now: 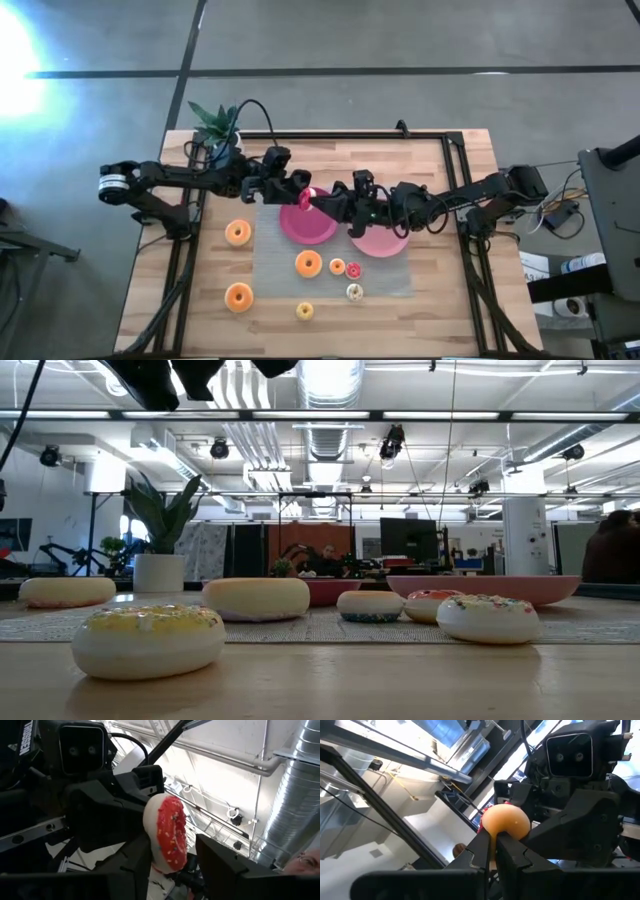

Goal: Pick & Place donuts
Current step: Put the small red donut on the pink plate

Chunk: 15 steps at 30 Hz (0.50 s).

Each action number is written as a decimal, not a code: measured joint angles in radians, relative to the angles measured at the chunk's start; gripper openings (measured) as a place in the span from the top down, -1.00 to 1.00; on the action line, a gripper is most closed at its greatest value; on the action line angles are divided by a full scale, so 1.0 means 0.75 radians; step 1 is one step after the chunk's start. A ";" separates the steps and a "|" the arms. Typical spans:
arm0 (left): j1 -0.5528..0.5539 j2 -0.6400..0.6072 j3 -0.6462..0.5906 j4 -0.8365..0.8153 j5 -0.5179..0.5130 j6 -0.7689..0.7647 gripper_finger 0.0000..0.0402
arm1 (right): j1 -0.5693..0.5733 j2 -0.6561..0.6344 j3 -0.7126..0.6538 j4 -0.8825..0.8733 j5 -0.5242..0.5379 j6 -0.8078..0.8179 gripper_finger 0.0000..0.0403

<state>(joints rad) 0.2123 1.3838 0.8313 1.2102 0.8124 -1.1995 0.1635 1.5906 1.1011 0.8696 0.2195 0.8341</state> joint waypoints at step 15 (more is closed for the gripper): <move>0.019 0.000 -0.002 -0.133 0.024 0.108 0.97 | -0.001 -0.025 0.000 -0.152 0.004 0.100 0.70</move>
<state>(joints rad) 0.2268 1.3838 0.8295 1.1104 0.8307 -1.1187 0.1631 1.5722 1.1011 0.7558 0.2224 0.9088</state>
